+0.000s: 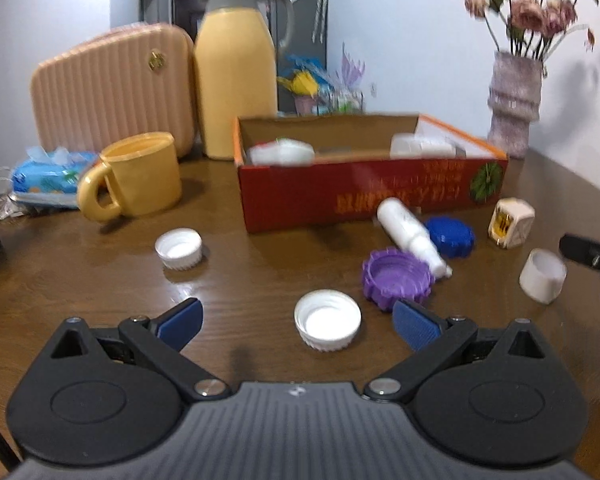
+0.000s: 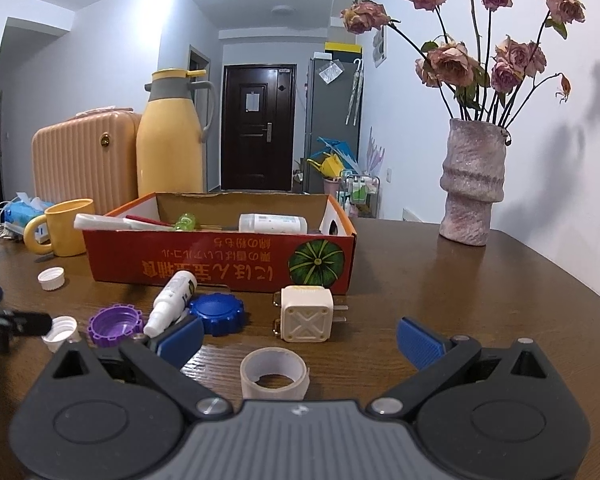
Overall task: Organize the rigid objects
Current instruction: 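Grasp the white bottle cap with the left tool while the right tool grasps the blue cap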
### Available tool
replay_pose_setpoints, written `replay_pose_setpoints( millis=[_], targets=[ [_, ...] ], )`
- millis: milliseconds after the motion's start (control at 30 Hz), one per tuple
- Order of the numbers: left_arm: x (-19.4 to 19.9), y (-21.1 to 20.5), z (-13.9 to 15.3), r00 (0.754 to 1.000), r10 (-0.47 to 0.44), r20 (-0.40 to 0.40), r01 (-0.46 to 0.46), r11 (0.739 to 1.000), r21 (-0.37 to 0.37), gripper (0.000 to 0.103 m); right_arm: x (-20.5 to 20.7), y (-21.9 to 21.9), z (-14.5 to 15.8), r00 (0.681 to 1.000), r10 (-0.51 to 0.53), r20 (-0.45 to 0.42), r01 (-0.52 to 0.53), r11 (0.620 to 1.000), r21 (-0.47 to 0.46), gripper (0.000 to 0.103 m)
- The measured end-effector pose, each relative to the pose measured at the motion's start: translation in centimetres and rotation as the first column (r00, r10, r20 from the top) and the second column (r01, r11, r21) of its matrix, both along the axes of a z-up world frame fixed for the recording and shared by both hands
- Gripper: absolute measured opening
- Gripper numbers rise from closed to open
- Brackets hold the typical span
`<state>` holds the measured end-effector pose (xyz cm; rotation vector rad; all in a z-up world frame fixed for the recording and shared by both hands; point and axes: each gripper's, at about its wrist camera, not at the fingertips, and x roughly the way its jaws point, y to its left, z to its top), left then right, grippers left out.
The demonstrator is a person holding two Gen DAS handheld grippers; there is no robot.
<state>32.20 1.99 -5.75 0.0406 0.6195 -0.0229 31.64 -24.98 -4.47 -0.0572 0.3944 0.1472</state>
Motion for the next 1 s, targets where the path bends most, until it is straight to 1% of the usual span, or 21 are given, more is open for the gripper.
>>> replay_pose_setpoints(
  millis=[67,167,267,333,367,400,433,467,500,533,700,833,1000],
  targets=[
    [0.8,-0.3,-0.7,0.999,0.011,-0.039,-0.010,1.000,0.029,0.103,0.1,0.0,0.0,1.000,0.000,-0.006,0.000,1.000,0.001,0.103],
    [1.6,-0.3,-1.4,0.997,0.024,-0.069,-0.021,0.999,0.036,0.103,0.2,0.1,-0.1,1.000,0.001,-0.008,-0.001,1.000,0.003,0.103],
    [2.1,-0.4,-1.7,0.997,0.021,-0.071,-0.018,0.999,0.036,0.103,0.2,0.1,-0.1,1.000,0.001,-0.010,-0.001,1.000,0.002,0.103],
    [2.2,-0.7,-1.7,0.998,0.016,-0.055,-0.013,0.998,0.055,0.100,0.2,0.1,-0.1,1.000,-0.001,-0.012,0.001,1.000,0.002,0.103],
    [2.3,-0.9,-1.7,0.999,0.008,-0.051,-0.004,0.998,0.064,0.093,0.2,0.1,-0.2,1.000,-0.001,-0.013,0.001,1.000,0.002,0.103],
    [2.3,-1.0,-1.8,0.999,-0.005,-0.054,0.009,0.998,0.067,0.083,0.3,0.2,-0.2,1.000,-0.002,-0.015,0.002,1.000,0.002,0.103],
    [2.5,-1.3,-1.8,0.998,-0.018,-0.060,0.022,0.997,0.069,0.078,0.3,0.2,-0.2,1.000,-0.003,-0.017,0.003,1.000,0.001,0.103],
    [2.4,-1.3,-1.8,0.998,-0.036,-0.056,0.039,0.998,0.058,0.066,0.4,0.2,-0.3,1.000,-0.004,-0.019,0.004,1.000,-0.001,0.103],
    [2.3,-1.3,-1.7,0.997,-0.055,-0.056,0.058,0.997,0.046,0.048,0.4,0.2,-0.3,1.000,-0.004,-0.020,0.004,1.000,-0.001,0.103],
    [2.3,-1.4,-1.6,0.996,-0.066,-0.056,0.068,0.997,0.038,0.041,0.4,0.2,-0.3,1.000,-0.004,-0.021,0.004,1.000,-0.002,0.103],
    [1.7,-1.0,-1.0,0.998,-0.062,-0.021,0.063,0.998,0.020,0.041,0.6,0.3,-0.4,1.000,-0.007,-0.026,0.007,1.000,-0.006,0.103],
    [1.4,-1.0,-0.4,0.998,-0.059,0.004,0.059,0.998,0.025,0.041,0.6,0.3,-0.4,1.000,-0.011,-0.025,0.011,1.000,-0.004,0.103],
    [1.2,-0.2,0.3,0.999,-0.028,0.037,0.027,0.999,0.027,0.041,0.5,0.6,-0.3,1.000,-0.003,-0.014,0.003,1.000,0.014,0.103]
  ],
)
